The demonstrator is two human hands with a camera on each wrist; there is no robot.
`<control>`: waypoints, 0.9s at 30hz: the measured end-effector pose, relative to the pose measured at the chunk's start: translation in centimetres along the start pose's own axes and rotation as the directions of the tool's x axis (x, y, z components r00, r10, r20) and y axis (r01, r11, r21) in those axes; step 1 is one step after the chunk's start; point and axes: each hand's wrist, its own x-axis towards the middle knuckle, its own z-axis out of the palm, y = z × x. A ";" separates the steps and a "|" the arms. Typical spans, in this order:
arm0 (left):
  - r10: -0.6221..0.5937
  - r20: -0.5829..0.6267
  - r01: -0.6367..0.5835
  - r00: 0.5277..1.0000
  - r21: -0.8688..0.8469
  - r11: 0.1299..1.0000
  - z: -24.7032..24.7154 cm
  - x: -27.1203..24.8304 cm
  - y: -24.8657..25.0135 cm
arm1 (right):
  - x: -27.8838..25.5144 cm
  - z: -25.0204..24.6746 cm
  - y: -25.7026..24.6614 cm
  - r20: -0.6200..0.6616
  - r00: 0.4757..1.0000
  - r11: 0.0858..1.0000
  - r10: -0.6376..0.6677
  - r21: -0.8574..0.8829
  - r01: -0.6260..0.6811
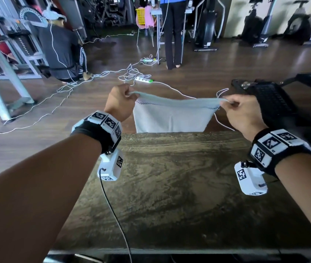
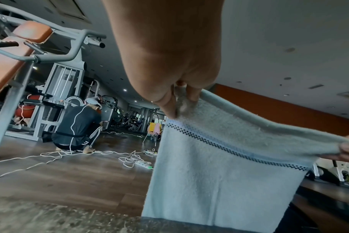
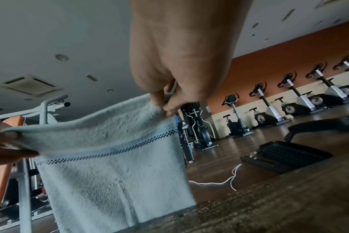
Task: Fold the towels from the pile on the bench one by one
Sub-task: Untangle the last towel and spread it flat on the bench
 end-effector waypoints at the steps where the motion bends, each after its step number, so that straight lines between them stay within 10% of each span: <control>1: 0.000 0.002 0.000 1.000 0.001 1.000 -0.1 -0.1 0.0 | -0.2 -0.1 0.2 0.012 1.000 1.000 0.001 -0.006 -0.001; 10: -0.039 -0.049 0.040 0.998 0.013 0.999 -1.8 -3.7 -1.8 | -3.5 -1.4 -1.1 0.140 0.987 0.996 -0.083 -0.011 0.086; 27: -0.014 0.396 -0.097 0.918 0.258 0.961 -8.7 -21.1 -4.1 | -20.4 -9.7 -1.2 0.436 0.887 0.982 -0.152 -0.035 0.186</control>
